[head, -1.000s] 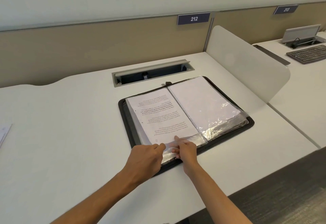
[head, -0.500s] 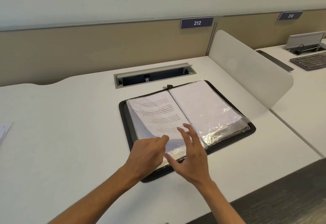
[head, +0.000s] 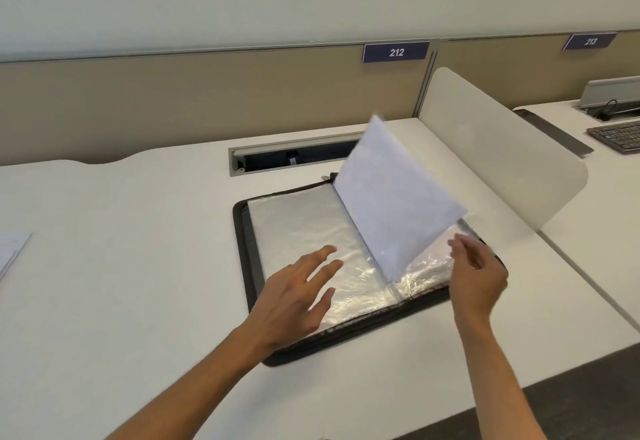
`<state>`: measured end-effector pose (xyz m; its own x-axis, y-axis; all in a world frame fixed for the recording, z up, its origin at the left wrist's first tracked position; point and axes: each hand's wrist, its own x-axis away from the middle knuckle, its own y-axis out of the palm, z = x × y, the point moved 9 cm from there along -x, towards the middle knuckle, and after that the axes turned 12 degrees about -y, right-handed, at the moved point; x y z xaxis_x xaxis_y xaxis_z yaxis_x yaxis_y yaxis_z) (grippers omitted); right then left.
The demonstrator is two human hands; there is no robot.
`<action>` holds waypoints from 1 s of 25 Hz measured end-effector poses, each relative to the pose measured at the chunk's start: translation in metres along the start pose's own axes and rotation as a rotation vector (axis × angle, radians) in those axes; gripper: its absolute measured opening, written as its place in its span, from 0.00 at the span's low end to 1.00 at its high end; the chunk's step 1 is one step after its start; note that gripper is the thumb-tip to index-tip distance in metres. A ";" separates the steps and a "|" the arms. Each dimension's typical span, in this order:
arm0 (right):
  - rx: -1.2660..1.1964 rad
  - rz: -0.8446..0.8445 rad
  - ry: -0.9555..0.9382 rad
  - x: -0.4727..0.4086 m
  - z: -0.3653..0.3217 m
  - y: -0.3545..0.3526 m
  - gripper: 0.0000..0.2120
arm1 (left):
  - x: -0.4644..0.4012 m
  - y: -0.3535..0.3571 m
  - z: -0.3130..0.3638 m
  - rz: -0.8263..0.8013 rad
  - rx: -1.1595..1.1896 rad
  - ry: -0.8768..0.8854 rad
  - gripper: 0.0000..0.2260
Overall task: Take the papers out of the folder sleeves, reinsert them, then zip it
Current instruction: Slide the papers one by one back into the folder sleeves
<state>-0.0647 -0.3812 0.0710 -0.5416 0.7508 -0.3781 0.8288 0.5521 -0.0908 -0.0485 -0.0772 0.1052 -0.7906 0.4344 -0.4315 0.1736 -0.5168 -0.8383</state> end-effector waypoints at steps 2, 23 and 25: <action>0.068 0.053 0.072 -0.005 0.017 -0.018 0.13 | 0.004 0.014 -0.018 -0.030 -0.053 -0.060 0.15; 0.214 -1.122 -0.483 0.212 -0.051 0.187 0.22 | 0.137 -0.026 -0.205 -0.114 -0.167 -0.724 0.22; 0.189 -1.273 -0.465 0.260 -0.064 0.223 0.21 | 0.155 -0.049 -0.229 -0.083 -0.191 -0.771 0.22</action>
<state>-0.0300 -0.0401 0.0114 -0.8713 -0.4446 -0.2077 -0.1752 0.6772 -0.7146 -0.0446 0.1846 0.0030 -0.9766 -0.2027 -0.0715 0.1385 -0.3395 -0.9303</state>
